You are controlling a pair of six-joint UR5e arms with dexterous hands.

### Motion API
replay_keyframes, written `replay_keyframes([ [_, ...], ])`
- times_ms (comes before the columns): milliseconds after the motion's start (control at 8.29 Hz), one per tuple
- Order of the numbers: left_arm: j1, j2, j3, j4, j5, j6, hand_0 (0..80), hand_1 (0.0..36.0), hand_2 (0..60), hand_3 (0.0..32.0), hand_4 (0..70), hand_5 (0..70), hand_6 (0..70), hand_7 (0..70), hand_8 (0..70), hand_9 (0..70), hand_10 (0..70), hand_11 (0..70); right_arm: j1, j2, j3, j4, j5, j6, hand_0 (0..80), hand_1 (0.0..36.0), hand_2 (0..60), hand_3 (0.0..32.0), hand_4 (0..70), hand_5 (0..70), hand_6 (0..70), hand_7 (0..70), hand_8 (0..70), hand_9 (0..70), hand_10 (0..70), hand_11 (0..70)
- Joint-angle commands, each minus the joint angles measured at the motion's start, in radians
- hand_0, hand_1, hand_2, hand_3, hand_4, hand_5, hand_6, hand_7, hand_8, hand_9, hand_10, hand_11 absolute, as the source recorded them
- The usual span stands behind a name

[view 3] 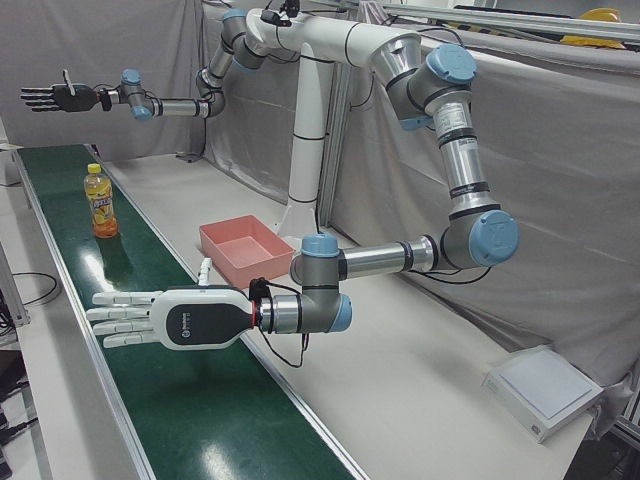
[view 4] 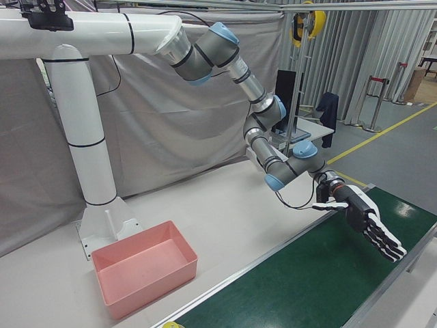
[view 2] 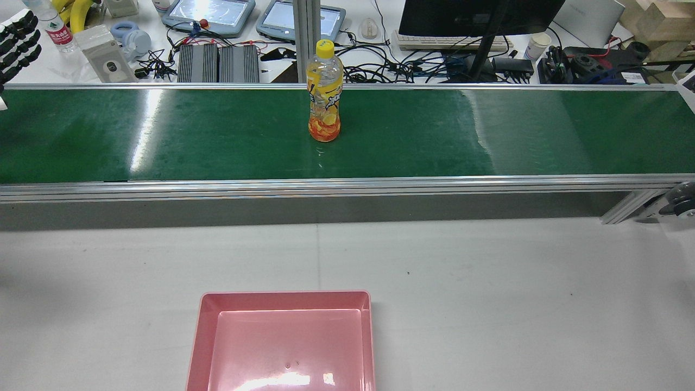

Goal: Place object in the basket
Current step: 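Raise the left hand into view above the conveyor's far end, then move the open left hand along the belt toward the orange drink bottle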

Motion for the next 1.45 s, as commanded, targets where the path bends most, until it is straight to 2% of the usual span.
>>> replay_keyframes([
  [0, 0.0, -0.028, -0.041, 0.08, -0.002, 0.007, 60.0, 5.3, 0.0, 0.2, 6.8, 0.0, 0.0, 0.0, 0.0, 0.0, 0.0, 0.0, 0.0, 0.0, 0.002, 0.0, 0.0, 0.0, 0.0, 0.0, 0.0, 0.0, 0.0, 0.0, 0.0, 0.0, 0.0, 0.0, 0.0, 0.0],
  [241, 0.015, -0.047, -0.041, 0.096, -0.012, 0.007, 60.9, 5.5, 0.0, 0.4, 7.0, 0.0, 0.0, 0.0, 0.0, 0.0, 0.0, 0.0, 0.0, 0.0, 0.002, 0.0, 0.0, 0.0, 0.0, 0.0, 0.0, 0.0, 0.0, 0.0, 0.0, 0.0, 0.0, 0.0, 0.0, 0.0],
  [1086, 0.17, -0.139, -0.04, 0.183, -0.12, 0.01, 60.9, 5.5, 0.0, 1.0, 7.1, 0.0, 0.0, 0.0, 0.0, 0.0, 0.0, 0.0, 0.0, 0.0, 0.002, 0.0, 0.0, 0.0, 0.0, 0.0, 0.0, 0.0, 0.0, 0.0, 0.0, 0.0, 0.0, 0.0, 0.0, 0.0],
  [1328, 0.172, -0.18, -0.041, 0.24, -0.12, 0.097, 60.4, 5.2, 0.0, 1.6, 6.4, 0.0, 0.0, 0.0, 0.0, 0.0, 0.0, 0.0, 0.0, 0.0, 0.002, 0.0, 0.0, 0.0, 0.0, 0.0, 0.0, 0.0, 0.0, 0.0, 0.0, 0.0, 0.0, 0.0, 0.0, 0.0],
])
